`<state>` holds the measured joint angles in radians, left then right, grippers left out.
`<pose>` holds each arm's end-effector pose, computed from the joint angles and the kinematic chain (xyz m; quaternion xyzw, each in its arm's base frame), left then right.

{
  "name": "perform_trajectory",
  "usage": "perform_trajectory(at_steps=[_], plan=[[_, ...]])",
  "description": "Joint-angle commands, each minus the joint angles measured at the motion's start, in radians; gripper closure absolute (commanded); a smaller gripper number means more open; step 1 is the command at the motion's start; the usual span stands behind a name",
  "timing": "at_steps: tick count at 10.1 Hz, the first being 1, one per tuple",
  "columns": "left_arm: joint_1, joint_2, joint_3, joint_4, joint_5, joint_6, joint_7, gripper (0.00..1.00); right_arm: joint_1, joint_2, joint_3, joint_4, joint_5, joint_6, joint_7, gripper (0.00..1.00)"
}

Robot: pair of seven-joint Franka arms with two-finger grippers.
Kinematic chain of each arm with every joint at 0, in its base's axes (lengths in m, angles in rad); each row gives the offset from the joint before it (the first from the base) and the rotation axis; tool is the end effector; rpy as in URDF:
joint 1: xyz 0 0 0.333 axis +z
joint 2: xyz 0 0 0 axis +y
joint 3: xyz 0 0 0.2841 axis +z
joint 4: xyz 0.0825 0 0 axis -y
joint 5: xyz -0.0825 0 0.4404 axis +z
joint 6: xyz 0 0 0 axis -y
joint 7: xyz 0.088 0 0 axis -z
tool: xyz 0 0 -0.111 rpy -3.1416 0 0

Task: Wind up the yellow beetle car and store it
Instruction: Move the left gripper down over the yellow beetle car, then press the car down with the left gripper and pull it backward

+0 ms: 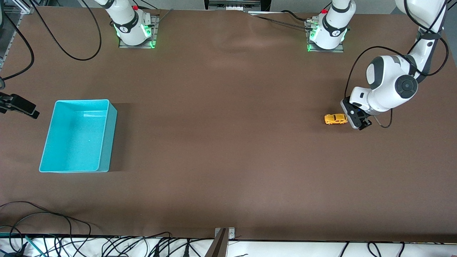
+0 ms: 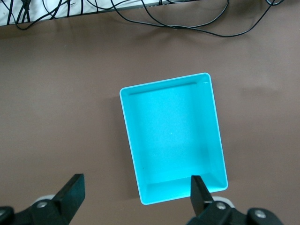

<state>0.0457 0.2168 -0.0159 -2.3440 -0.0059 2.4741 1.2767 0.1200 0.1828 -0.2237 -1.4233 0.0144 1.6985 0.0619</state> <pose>0.5301 0.0154 0.1516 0.8126 -0.5813 -0.0323 0.0291 0.6704 -0.0565 0.5646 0.9955 -0.0804 0.0482 0.0139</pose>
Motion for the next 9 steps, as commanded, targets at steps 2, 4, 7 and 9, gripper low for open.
perform_trajectory(at_steps=[2,4,7,9], plan=[[-0.047,0.038,0.002,-0.066,0.000,0.086,0.124,0.00,-0.003,-0.006,0.001,0.012,0.019,-0.005,0.009,0.00],[-0.049,0.052,0.002,-0.069,0.000,0.088,0.168,0.01,-0.005,-0.008,-0.003,0.012,0.016,-0.003,0.000,0.00],[-0.047,0.052,0.002,-0.069,0.033,0.112,0.194,0.05,-0.005,-0.006,0.000,0.012,0.012,-0.005,0.004,0.00],[-0.047,0.068,0.002,-0.071,0.046,0.137,0.197,0.30,-0.005,-0.008,-0.005,0.012,0.012,-0.005,0.001,0.00]])
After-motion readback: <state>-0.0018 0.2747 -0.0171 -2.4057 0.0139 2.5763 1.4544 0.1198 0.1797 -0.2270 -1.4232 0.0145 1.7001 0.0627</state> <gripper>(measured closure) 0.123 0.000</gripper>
